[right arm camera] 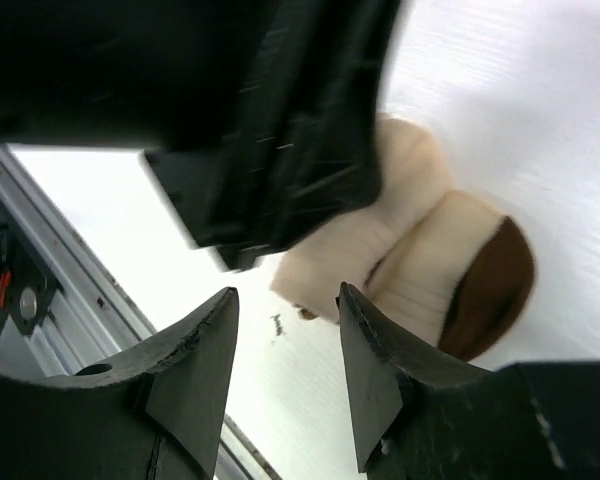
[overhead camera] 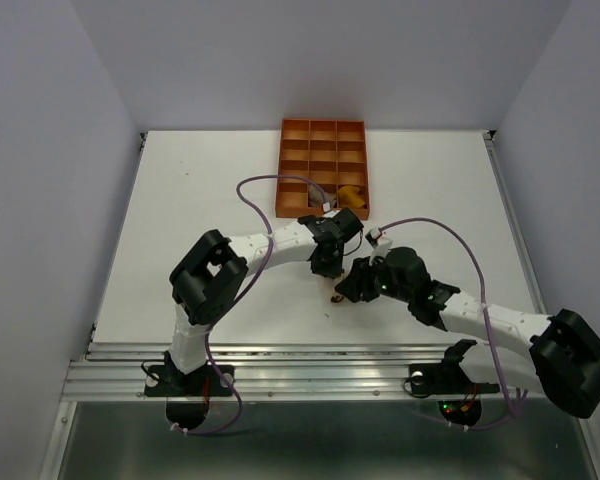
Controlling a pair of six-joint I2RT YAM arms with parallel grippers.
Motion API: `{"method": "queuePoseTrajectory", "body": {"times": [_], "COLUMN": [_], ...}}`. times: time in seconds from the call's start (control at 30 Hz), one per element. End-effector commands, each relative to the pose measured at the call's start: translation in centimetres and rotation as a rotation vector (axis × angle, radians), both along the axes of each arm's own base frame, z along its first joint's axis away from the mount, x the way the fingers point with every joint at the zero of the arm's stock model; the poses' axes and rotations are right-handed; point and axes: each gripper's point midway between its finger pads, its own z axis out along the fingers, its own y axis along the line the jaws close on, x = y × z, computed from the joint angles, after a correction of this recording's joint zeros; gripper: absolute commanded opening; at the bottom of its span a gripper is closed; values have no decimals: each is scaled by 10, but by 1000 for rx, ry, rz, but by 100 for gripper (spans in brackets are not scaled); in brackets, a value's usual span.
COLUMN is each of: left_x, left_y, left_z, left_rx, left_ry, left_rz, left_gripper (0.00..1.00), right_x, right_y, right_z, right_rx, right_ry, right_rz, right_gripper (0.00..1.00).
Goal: Roll the socks
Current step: Roll the sock at the center of the board.
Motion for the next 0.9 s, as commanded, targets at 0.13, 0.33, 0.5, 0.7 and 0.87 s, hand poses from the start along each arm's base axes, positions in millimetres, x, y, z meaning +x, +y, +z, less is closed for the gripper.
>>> {"method": "queuePoseTrajectory", "body": {"times": [0.13, 0.33, 0.5, 0.7, 0.87], "left_x": [-17, -20, -24, -27, -27], "left_y": [22, 19, 17, 15, 14], "left_z": [-16, -17, -16, -17, -16], "left_rx": [137, 124, 113, 101, 97], "left_ry": [71, 90, 103, 118, 121], "left_rz": [11, 12, 12, 11, 11], "left_gripper": [32, 32, 32, 32, 32], "right_x": [-9, -16, -16, -8, -3], "right_y": [15, 21, 34, 45, 45], "right_z": [26, 31, 37, 26, 17], "right_rx": [-159, -254, -371, -469, -523], "right_ry": [-251, -378, -481, -510, -518], "right_rz": [16, -8, 14, 29, 29], "right_gripper": [52, 53, 53, 54, 54]}}
